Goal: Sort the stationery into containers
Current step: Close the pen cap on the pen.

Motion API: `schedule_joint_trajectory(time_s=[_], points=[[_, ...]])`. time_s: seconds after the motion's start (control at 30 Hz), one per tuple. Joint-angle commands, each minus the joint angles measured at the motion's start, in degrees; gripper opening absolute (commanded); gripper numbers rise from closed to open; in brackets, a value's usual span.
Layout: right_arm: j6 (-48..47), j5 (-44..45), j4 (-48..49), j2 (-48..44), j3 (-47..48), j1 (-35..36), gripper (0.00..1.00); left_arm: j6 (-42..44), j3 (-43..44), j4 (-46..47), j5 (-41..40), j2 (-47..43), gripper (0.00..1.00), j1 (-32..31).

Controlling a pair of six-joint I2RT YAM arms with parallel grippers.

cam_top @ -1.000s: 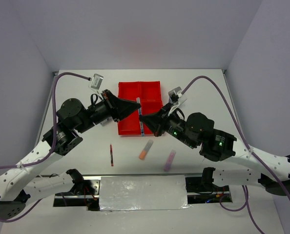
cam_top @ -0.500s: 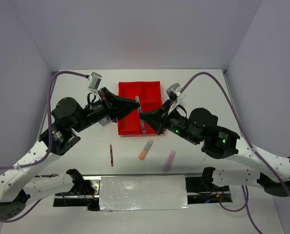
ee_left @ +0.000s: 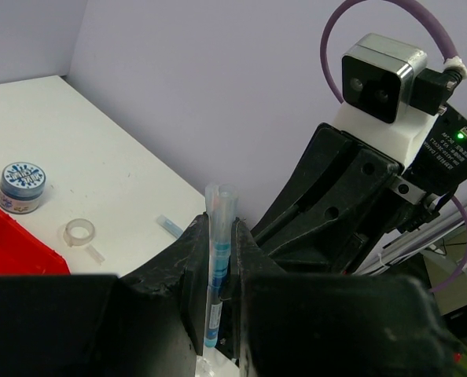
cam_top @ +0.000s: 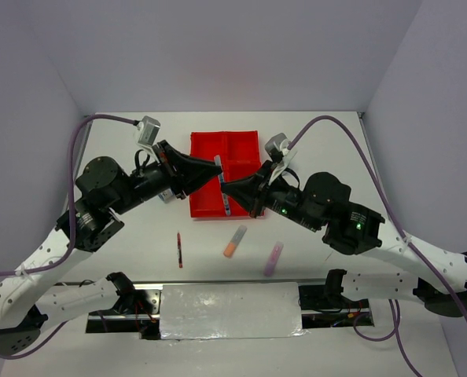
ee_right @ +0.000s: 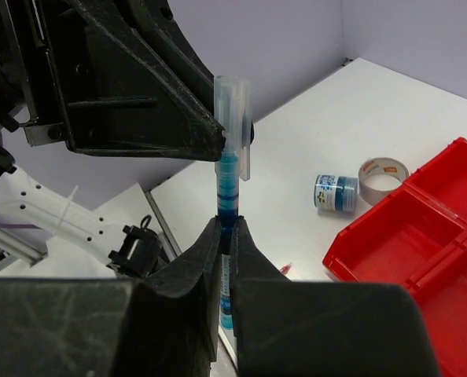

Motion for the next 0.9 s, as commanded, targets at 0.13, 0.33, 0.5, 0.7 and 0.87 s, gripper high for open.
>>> schedule_joint_trajectory(time_s=[0.13,0.33,0.5,0.7,0.87], points=[[-0.6,-0.4,10.7,0.2,3.1,-0.4,0.0,2.4,2.1,-4.4,3.4,0.3,0.0,-0.9],[-1.3,1.7,10.6,0.6,5.1,-0.6,0.0,3.1,1.5,-4.6,5.6,1.1,0.0,-0.9],[-2.5,-1.5,8.9,2.1,7.3,-0.5,0.0,3.1,1.4,-5.1,3.1,0.1,0.2,-0.8],[-1.2,-3.5,9.8,2.2,4.7,-0.3,0.0,4.4,4.9,-7.4,0.5,0.5,0.29,-0.9],[-0.9,-3.5,10.2,2.6,4.2,-0.3,0.0,5.3,6.4,-8.1,-0.3,0.4,0.27,-0.8]])
